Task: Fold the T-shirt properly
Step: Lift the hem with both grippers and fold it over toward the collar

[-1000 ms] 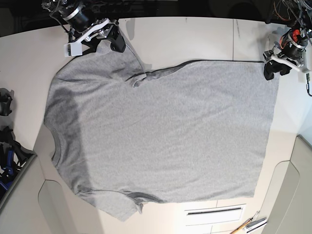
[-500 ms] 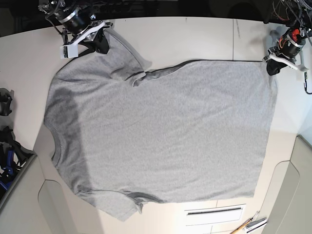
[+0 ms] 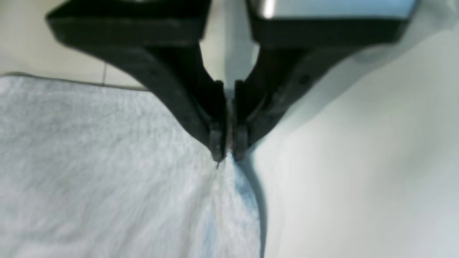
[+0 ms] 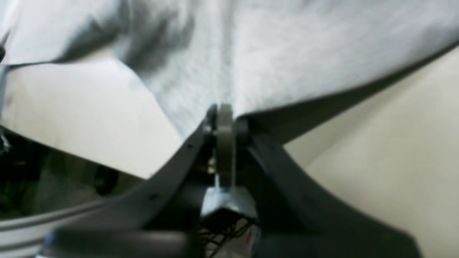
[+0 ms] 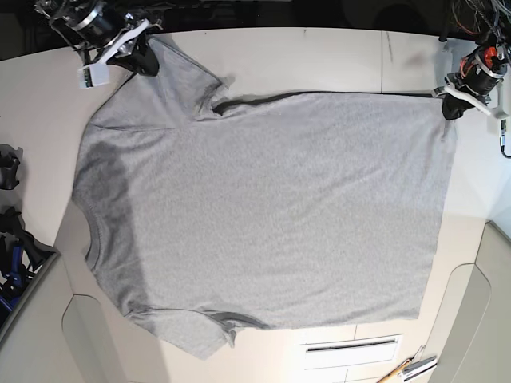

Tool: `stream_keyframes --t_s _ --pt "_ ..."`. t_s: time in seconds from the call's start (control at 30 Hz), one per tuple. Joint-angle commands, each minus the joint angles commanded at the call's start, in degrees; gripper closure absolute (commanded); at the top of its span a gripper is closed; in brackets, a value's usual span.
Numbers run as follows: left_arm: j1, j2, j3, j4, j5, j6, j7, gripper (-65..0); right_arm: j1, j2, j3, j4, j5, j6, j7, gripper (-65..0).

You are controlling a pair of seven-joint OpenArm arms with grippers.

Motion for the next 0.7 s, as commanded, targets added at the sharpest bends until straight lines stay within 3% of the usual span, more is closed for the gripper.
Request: stream_keyframes --t_s 0.17,0.27,0.5,0.7 --pt "-0.2 -0.15 -0.15 2.93 -0.02 0.02 -1.99 0.0 1.01 1.2 5.86 2.75 3.04 0.11 -0.02 0.0" --pt "-1.97 -0.15 -0.15 3.04 0.76 0.07 -3.06 0.0 4.61 1.44 8.57 2.73 3.54 1.57 -1.14 0.0" --pt "-9.07 -0.13 0.02 1.95 3.63 0.68 -3.28 0.0 14.58 1.64 8.61 1.36 3.48 2.14 -3.56 0.0" --pt "-18.67 -0.15 0.02 -6.8 6.27 0.68 -5.2 0.0 27.52 1.64 8.61 -6.19 1.31 3.08 -3.89 0.0"
